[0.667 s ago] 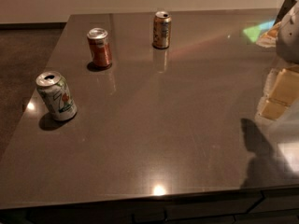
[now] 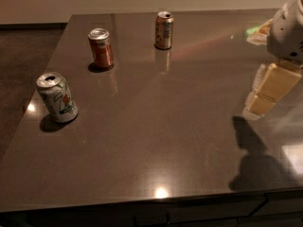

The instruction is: Knock 7up can over

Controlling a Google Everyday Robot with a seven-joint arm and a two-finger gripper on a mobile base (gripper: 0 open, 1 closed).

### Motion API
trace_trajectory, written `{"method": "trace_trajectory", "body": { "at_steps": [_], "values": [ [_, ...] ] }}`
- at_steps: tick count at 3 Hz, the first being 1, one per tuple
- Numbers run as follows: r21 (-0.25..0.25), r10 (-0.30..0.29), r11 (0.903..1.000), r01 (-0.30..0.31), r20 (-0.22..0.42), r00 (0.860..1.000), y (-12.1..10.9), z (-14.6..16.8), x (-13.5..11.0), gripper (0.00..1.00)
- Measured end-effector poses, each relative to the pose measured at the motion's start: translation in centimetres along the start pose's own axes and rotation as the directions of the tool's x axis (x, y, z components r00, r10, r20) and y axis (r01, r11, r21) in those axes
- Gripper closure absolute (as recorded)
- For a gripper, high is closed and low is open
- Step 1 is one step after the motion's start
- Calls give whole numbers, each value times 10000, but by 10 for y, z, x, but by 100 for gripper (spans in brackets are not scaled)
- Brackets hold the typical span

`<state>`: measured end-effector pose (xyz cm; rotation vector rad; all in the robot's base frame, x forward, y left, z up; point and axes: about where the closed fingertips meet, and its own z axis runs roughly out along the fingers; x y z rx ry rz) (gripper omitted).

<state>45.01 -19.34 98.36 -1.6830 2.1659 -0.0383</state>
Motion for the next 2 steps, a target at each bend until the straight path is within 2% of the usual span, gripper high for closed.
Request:
{"method": "trace_trajectory", "body": {
  "at_steps": [1, 2],
  "values": [
    [-91, 16, 10000, -7, 1001, 9950, -9, 22, -42, 0],
    [-112, 57, 9999, -36, 1946, 9809, -16, 44, -83, 0]
  ]
}}
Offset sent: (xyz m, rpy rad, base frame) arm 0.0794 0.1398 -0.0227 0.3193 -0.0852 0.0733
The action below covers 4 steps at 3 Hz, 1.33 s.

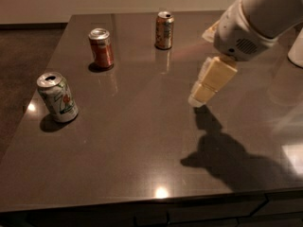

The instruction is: Knock 7up can over

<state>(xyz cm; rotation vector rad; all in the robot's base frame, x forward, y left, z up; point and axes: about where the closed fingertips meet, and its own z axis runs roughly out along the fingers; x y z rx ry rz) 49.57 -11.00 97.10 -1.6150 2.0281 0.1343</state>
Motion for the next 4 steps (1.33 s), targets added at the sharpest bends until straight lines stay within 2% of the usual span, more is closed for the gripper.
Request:
{"method": "trace_trajectory", "body": {
  "at_steps": [1, 2, 3, 4],
  "values": [
    [33, 6, 10000, -10, 1008, 9949, -2, 27, -34, 0],
    [18, -156, 9999, 156, 1996, 9798, 1, 47, -68, 0],
    [-123, -485, 9984, 545, 2951, 9542, 14, 68, -112, 0],
    [-480, -772, 9940, 986, 3328, 9398, 30, 90, -146, 0]
  ]
}}
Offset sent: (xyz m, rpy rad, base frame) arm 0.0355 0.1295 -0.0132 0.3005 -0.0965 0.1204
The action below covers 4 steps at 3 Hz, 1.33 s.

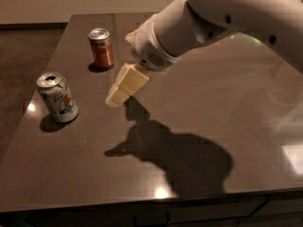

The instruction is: Knock 7up can over

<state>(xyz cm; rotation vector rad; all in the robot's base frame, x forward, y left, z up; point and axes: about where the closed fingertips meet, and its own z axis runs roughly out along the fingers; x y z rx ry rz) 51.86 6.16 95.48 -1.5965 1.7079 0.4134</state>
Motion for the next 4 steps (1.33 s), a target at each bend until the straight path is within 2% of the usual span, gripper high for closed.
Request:
{"method": "trace_trajectory", "body": {
  "at_steps": [1, 3, 4],
  "values": [
    [-629, -56, 9980, 74, 276, 9996, 9, 33, -20, 0],
    [-1892, 353, 9818, -194, 810, 9961, 21, 88, -49, 0],
    [-2246, 638, 9737, -376, 1108, 9918, 27, 111, -61, 0]
  ]
}}
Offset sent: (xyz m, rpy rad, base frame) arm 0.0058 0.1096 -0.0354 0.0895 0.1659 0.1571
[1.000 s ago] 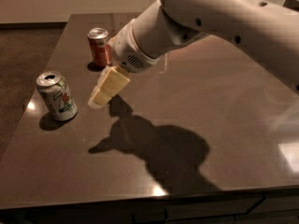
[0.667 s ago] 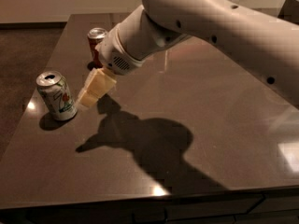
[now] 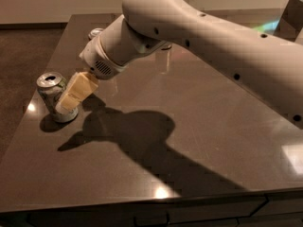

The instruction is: Knock 7up can over

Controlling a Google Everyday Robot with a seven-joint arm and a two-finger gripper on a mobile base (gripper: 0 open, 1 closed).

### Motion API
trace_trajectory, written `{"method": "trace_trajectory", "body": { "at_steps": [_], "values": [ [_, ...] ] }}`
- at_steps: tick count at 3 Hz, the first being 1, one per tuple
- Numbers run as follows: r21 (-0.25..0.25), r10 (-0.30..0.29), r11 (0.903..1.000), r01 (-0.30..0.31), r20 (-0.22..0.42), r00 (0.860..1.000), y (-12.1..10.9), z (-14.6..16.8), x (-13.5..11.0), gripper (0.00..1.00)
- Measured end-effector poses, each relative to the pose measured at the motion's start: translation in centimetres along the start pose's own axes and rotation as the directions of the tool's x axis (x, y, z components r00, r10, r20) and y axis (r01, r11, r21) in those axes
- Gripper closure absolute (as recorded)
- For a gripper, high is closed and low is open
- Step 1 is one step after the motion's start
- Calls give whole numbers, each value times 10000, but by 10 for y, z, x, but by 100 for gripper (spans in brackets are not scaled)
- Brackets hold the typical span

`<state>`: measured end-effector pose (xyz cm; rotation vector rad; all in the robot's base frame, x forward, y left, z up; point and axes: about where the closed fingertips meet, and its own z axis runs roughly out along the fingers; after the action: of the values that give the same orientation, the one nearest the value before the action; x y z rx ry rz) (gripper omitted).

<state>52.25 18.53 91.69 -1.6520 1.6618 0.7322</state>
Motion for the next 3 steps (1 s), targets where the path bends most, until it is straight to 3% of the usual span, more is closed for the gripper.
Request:
{"method": "trace_trajectory", "body": {
  "at_steps": [3],
  "values": [
    [-412, -288, 9986, 321, 785, 9965, 20, 35, -20, 0]
  ]
}}
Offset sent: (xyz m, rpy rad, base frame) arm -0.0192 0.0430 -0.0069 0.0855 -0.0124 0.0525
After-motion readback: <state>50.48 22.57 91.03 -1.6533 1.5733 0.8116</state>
